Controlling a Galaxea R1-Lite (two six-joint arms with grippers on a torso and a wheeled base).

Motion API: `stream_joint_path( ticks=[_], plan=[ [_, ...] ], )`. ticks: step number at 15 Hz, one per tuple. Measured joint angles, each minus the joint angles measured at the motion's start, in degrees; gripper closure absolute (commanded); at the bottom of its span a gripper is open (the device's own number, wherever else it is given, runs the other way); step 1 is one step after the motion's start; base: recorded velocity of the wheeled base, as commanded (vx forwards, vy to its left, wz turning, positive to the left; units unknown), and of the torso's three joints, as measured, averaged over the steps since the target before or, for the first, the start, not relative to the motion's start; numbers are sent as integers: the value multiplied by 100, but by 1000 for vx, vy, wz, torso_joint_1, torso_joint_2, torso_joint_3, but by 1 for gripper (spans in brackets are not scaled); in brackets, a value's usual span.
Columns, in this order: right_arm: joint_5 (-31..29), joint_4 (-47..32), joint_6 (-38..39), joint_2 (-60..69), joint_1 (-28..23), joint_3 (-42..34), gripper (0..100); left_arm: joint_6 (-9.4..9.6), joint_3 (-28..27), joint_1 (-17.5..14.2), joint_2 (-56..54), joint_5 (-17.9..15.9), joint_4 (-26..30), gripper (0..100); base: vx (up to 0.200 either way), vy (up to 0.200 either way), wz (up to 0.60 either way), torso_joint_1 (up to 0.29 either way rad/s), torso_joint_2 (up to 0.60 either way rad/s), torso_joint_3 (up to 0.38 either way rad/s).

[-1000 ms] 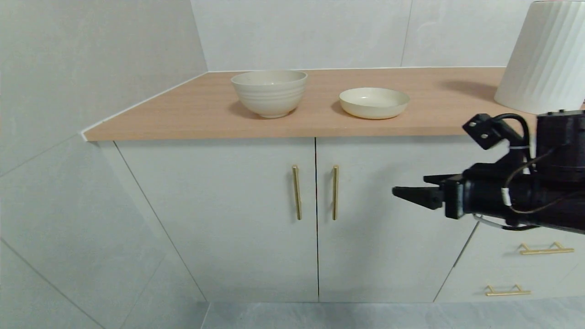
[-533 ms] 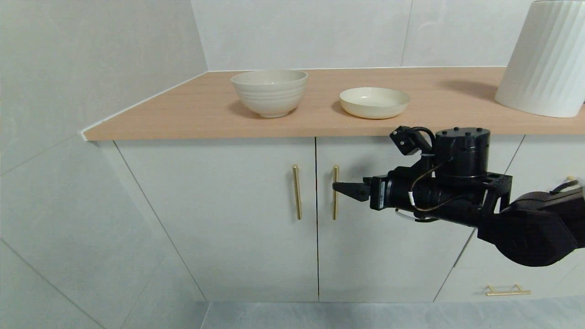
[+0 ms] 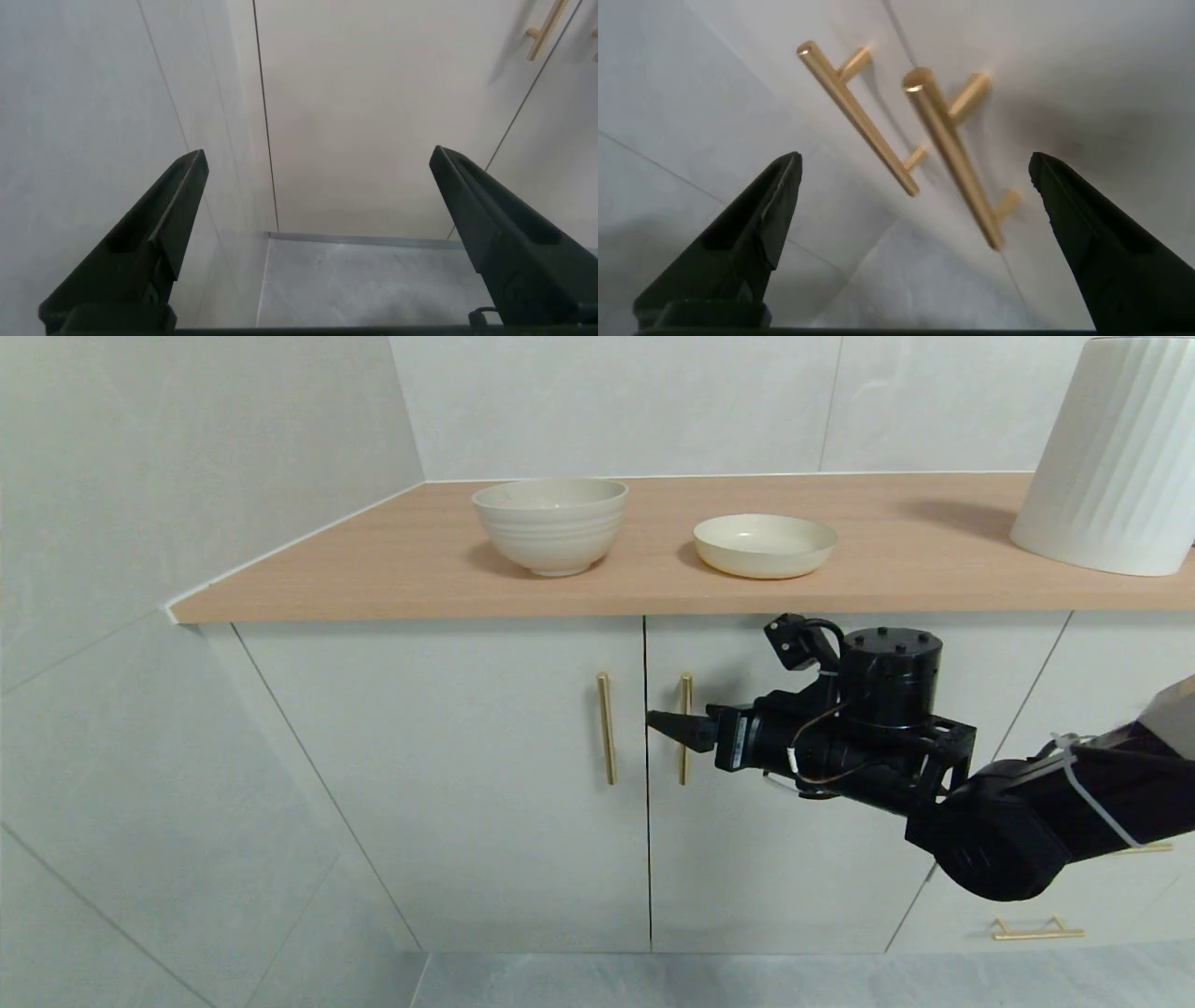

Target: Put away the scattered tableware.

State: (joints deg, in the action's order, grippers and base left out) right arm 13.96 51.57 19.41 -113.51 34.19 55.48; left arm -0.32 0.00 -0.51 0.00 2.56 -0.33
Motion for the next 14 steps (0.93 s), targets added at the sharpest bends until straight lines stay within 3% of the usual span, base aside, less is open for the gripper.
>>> stream_joint_path(
  ticks=[7, 14],
  plan=[
    [2, 624, 686, -339, 240, -13, 0, 2, 0, 2, 0, 1, 1, 0, 0, 0, 0, 0, 0, 0],
    [323, 633, 697, -160, 478, -377, 0, 2, 0, 0, 0, 4, 0, 0, 0, 0, 0, 0, 0, 0]
  ],
)
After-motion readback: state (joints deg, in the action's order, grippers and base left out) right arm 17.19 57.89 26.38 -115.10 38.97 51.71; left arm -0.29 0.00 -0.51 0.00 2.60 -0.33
